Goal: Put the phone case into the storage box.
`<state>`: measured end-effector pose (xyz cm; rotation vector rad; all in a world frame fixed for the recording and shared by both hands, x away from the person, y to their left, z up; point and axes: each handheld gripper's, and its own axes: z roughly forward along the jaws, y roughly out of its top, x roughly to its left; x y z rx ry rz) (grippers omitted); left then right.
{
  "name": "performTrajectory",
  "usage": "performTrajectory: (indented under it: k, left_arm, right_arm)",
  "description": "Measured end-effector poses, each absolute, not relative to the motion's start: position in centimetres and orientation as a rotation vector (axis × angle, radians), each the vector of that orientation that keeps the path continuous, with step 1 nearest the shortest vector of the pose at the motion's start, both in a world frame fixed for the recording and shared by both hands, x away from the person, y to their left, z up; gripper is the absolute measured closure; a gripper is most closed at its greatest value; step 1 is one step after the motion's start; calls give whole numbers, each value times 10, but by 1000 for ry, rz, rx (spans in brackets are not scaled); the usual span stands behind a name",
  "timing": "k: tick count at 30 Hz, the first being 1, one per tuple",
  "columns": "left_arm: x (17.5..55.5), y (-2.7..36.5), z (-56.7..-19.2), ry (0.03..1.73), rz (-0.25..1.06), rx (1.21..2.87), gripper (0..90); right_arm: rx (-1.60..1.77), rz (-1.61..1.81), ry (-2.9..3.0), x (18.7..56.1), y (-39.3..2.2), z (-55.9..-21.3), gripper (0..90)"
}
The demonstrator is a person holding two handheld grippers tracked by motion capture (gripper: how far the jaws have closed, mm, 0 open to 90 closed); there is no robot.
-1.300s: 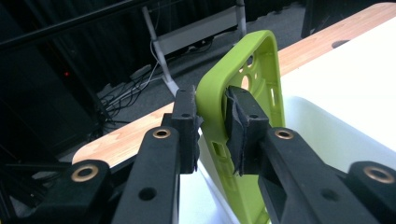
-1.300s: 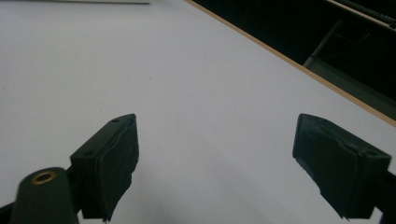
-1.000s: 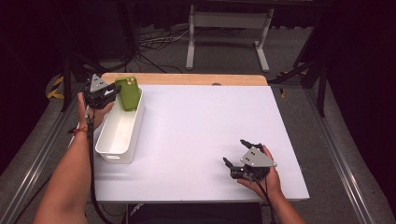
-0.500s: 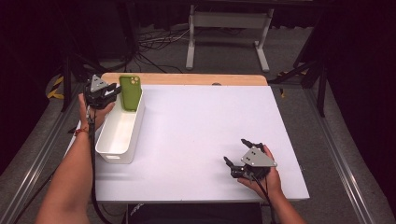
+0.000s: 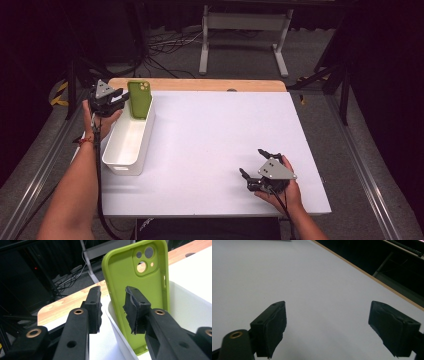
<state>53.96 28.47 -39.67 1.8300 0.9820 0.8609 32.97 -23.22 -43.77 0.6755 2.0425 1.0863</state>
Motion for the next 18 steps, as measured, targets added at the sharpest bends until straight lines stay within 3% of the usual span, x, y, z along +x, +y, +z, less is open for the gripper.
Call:
performTrajectory:
  k: [18]
  left_arm:
    - [520, 283, -377, 937, 870, 1798, 590]
  right_arm:
    - [673, 1112, 2034, 329, -233, -434, 158]
